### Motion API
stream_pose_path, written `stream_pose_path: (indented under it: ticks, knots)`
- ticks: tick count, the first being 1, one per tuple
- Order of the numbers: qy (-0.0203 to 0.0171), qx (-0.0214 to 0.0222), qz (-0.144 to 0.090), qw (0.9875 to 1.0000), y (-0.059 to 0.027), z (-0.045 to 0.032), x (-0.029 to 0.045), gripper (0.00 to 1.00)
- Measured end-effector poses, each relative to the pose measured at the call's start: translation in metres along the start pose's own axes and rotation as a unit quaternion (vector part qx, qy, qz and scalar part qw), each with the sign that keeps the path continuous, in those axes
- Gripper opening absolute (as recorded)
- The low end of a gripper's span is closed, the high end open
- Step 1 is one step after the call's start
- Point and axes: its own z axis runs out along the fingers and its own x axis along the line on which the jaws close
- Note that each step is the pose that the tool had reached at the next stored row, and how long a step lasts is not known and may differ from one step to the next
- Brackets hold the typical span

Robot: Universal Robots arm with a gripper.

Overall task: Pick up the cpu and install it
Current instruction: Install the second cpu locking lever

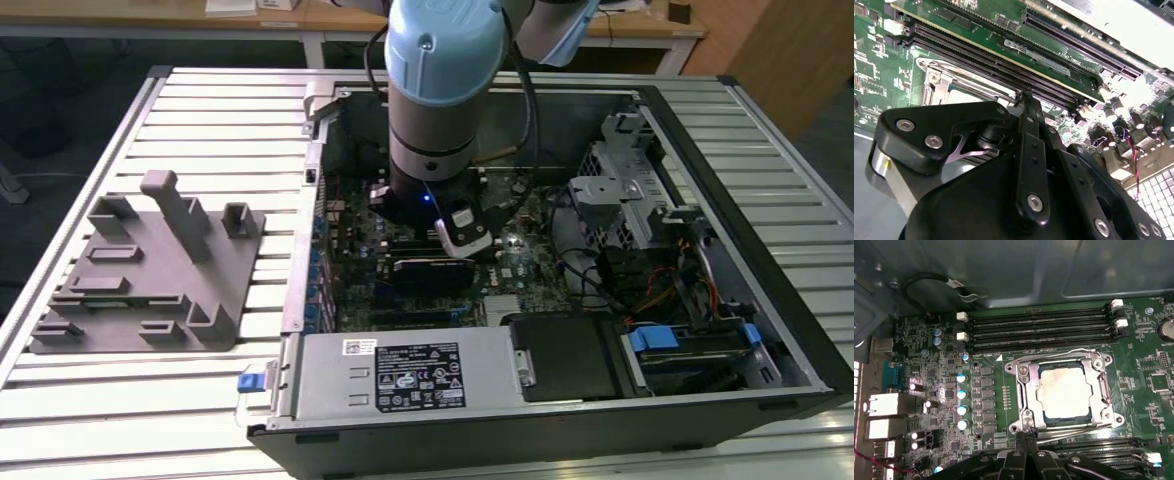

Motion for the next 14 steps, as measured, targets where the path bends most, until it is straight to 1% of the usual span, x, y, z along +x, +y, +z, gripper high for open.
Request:
stream_pose_path:
  ticks: [5,7,11,12,14]
  knots:
    - [0.0004,-0.0036,0.0,1.0,-0.0012,0.0038,0.0019,0.11]
    - [0.0008,-0.0073,0.0,1.0,-0.0016,0.005,0.0032,0.11]
    - [0.0019,-0.0188,0.0,0.9998,-0.0024,0.007,0.0052,0.11]
    - [0.0022,-0.0208,0.0,0.9998,-0.0025,0.0073,0.0054,0.11]
    - [0.0022,-0.0214,0.0,0.9998,-0.0025,0.0075,0.0054,0.11]
